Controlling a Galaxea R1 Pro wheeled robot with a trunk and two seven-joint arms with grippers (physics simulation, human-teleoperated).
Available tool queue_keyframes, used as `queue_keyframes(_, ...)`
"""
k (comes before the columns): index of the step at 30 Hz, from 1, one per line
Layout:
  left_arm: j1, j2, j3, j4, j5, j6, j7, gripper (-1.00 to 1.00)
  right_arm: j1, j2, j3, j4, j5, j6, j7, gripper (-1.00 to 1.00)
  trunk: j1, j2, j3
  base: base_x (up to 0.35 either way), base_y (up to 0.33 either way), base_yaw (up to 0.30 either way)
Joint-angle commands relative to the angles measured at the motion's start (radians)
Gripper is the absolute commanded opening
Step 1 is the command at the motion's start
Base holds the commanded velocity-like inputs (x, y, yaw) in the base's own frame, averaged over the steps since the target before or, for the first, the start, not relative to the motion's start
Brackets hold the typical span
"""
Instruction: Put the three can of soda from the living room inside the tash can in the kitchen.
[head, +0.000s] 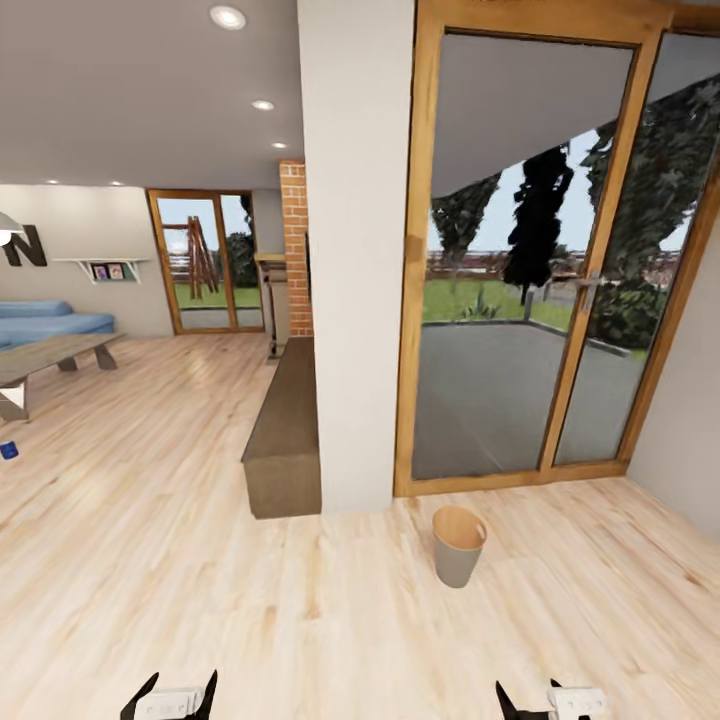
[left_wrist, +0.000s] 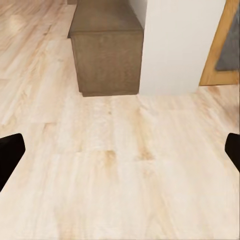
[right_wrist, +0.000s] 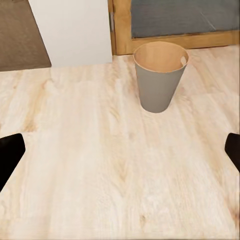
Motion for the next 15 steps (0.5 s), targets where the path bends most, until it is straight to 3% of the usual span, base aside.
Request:
queue_keyframes(1,0.0,0.0,0.0,0.001,0.0,0.0,0.0,1.0,0.0,-0.001,0.0,0.0,0.0,0.0,0.0,1.0,0.0,0.0,0.0,0.09,-0.276,-0.194)
queue_keyframes(5,0.0,0.0,0.0,0.001,-0.008,0.0,0.0,1.0,0.0,-0.003,-0.001,0.0,-0.001,0.0,0.0,1.0,0.0,0.0,0.0,0.126,-0.265,-0.182)
queue_keyframes(9,0.0,-0.001,0.003,0.001,-0.049,0.0,0.001,1.0,0.0,-0.005,-0.001,0.0,-0.003,0.0,0.0,1.0,0.0,0.0,0.0,0.194,-0.23,-0.157)
queue_keyframes(15,0.0,-0.001,0.004,0.001,-0.066,0.0,0.001,1.0,0.0,-0.005,-0.002,0.0,-0.004,0.0,0.0,1.0,0.0,0.0,0.0,0.26,-0.153,-0.063)
